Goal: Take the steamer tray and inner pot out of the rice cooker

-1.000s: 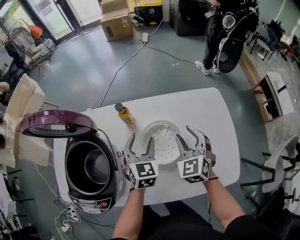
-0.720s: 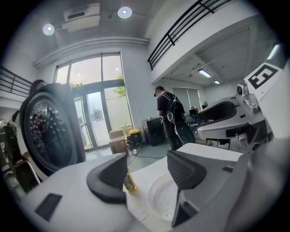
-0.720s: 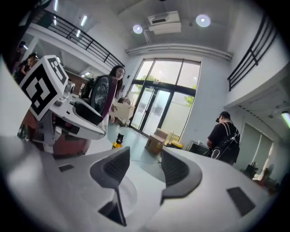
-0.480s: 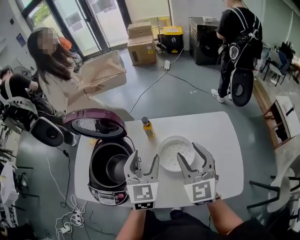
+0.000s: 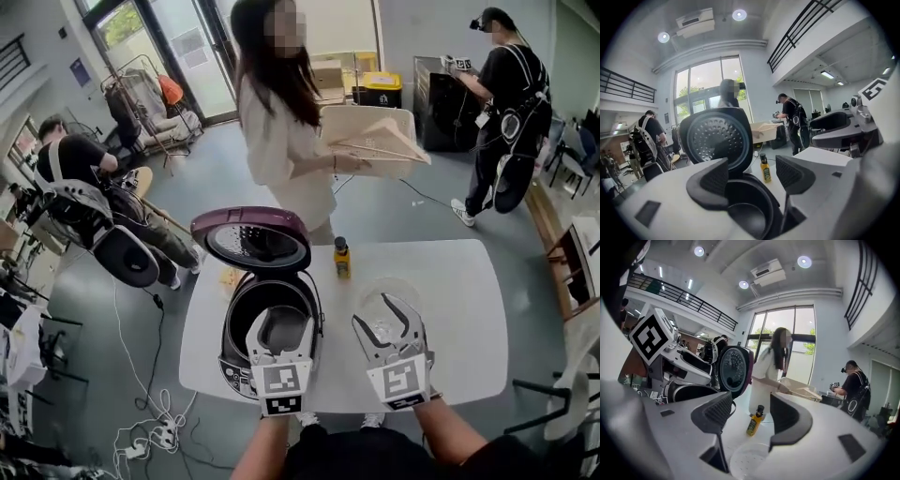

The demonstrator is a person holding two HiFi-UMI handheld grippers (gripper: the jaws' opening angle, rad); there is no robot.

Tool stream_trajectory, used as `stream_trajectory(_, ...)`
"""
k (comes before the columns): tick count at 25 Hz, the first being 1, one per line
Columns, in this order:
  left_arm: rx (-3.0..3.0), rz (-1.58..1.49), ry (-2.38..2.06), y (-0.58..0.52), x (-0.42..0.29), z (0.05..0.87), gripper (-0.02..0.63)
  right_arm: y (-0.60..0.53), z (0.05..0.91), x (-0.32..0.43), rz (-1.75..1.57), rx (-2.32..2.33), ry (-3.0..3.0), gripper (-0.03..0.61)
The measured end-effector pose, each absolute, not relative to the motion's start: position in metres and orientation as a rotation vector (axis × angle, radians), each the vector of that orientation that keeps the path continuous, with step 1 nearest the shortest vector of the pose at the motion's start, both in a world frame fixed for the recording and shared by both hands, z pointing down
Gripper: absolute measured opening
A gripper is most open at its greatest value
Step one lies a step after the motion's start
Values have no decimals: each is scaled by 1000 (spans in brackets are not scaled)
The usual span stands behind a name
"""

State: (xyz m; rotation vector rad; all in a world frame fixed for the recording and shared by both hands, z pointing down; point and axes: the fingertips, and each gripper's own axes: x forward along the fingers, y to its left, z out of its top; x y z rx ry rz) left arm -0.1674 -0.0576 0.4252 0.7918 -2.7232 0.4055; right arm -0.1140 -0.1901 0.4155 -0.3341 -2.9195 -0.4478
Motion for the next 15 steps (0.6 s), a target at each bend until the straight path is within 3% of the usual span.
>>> stream_trajectory(6,722,376,-2671,9,-196,427,325,-136,426,-146,-376,-430,-2851,238)
stream_trajectory(15,803,110,-2477,105,-233,470,325,-82,469,-173,160,-504,-2680,238)
